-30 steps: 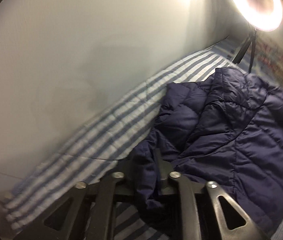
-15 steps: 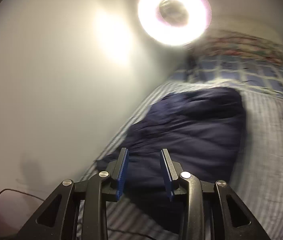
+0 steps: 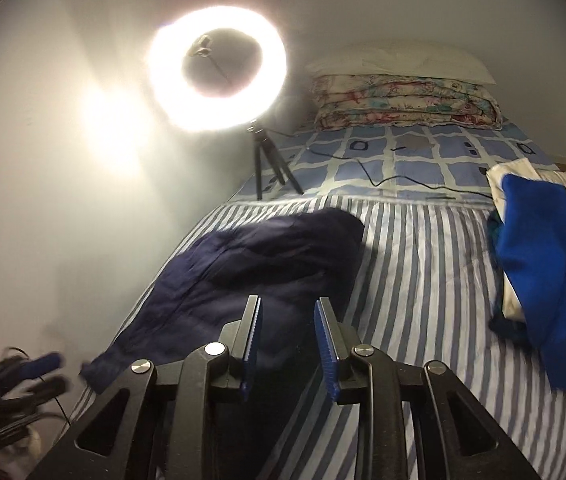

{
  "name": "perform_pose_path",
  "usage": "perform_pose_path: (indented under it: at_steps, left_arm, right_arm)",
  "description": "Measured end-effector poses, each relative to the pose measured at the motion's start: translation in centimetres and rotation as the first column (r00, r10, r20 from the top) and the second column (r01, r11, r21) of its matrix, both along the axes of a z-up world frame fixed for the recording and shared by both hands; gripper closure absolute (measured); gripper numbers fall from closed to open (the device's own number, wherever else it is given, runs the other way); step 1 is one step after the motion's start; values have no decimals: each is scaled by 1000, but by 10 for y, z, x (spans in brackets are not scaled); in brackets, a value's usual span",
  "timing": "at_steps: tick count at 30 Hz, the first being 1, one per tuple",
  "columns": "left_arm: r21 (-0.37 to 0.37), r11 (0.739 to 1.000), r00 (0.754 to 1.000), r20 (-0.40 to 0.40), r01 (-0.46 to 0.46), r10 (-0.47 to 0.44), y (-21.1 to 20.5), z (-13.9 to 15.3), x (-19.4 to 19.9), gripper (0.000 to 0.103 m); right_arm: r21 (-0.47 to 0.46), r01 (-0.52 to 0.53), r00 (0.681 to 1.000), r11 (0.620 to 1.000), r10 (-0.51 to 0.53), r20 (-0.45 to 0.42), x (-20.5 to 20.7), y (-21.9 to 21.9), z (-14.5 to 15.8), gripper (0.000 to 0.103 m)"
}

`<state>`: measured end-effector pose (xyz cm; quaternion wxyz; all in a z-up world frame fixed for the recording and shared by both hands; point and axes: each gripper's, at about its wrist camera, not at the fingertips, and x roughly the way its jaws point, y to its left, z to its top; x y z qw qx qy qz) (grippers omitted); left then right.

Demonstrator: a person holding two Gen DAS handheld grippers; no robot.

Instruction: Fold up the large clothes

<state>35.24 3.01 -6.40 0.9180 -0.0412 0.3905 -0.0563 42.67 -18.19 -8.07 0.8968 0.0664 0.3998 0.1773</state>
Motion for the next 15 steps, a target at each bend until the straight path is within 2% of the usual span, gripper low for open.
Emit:
perform_pose_path:
  at_steps: [2, 4, 6, 8, 12, 13, 15]
  left_arm:
    - [-3, 999, 998, -36, -45, 45, 20, -27, 22, 66]
    - [61, 996, 996, -56, -71, 74, 33, -51, 35, 66]
    - [98, 991, 993, -78, -86, 93, 46, -73, 38, 65]
    - [95, 992, 991, -92, -87, 96, 55, -91, 37, 61]
    - [94, 990, 992, -62, -107, 113, 63, -107, 26, 61]
    - [76, 990, 992, -48, -117, 121, 65, -110, 22, 61]
    - [62, 990, 991, -38, -123, 126, 68, -114, 20, 60]
  right_arm:
    - [-12, -10, 1000, 1000, 10, 6, 26, 8, -11, 77]
    - [-36, -24, 1000, 999, 25, 11, 49, 20, -23, 77]
    - [-67, -46, 999, 997, 47, 17, 77, 38, -39, 77]
    - [-79, -66, 998, 995, 67, 11, 104, 56, -57, 77]
    - [-182, -87, 995, 979, 78, -58, 155, 100, -108, 77]
    - [-217, -94, 991, 972, 71, -112, 167, 111, -127, 77]
    - [-238, -102, 985, 966, 64, -161, 175, 123, -147, 77]
